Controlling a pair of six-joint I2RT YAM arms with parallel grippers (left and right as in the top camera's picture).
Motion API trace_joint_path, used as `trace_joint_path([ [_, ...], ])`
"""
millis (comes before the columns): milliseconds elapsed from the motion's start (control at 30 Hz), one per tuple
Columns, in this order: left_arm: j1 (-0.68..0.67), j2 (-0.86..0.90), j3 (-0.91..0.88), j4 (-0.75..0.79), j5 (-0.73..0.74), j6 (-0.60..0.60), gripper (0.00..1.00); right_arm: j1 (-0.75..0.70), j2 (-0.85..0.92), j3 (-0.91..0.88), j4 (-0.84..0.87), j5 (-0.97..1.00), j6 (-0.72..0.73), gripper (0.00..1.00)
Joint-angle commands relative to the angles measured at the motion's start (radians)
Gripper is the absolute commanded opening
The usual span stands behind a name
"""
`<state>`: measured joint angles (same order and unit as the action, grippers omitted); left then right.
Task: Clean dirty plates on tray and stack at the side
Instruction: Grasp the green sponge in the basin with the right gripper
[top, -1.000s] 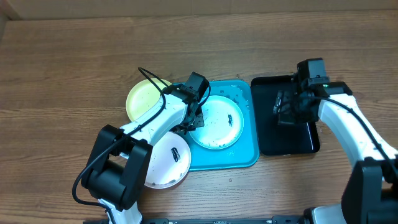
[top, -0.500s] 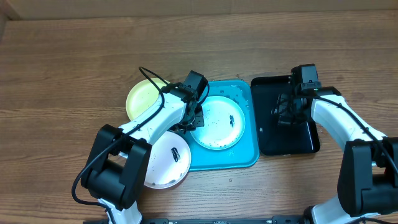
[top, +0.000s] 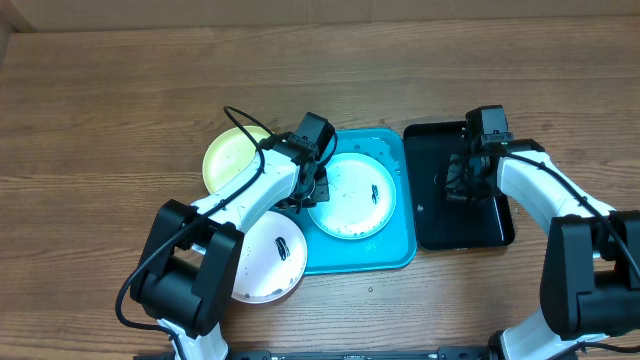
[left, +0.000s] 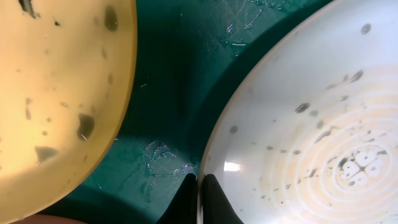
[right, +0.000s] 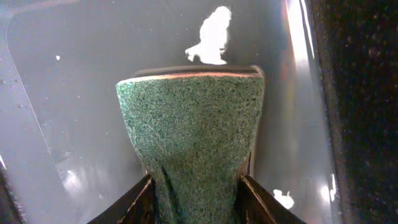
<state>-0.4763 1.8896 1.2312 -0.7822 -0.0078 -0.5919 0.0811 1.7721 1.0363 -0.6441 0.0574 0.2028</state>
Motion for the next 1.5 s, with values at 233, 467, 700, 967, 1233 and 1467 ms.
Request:
trace_joint_path([
  [233,-0.002,0.014,-0.011,-0.008,-0.002,0.020,0.10,0.003,0.002,0.031,-0.044,-0.006,-0.021,0.27],
  [467,-0.002,0.014,-0.011,-0.001,-0.003,0.010,0.11,0.003,0.002,0.078,-0.082,-0.006,-0.055,0.79],
  [700,-0.002,0.014,-0.011,0.001,-0.003,-0.014,0.12,0.003,0.004,0.076,-0.039,-0.006,-0.055,0.75],
  [967,-0.002,0.014,-0.011,0.001,-0.003,-0.014,0.13,0.003,0.021,0.076,-0.011,-0.006,-0.054,0.50],
  [1233,-0.002,0.014,-0.011,0.002,-0.003,-0.014,0.15,0.003,0.024,0.076,-0.006,-0.006,-0.054,0.04],
  [1467,-0.002,0.014,-0.011,0.002,-0.003,-0.014,0.15,0.003,0.023,0.092,-0.043,-0.006,-0.054,0.56],
])
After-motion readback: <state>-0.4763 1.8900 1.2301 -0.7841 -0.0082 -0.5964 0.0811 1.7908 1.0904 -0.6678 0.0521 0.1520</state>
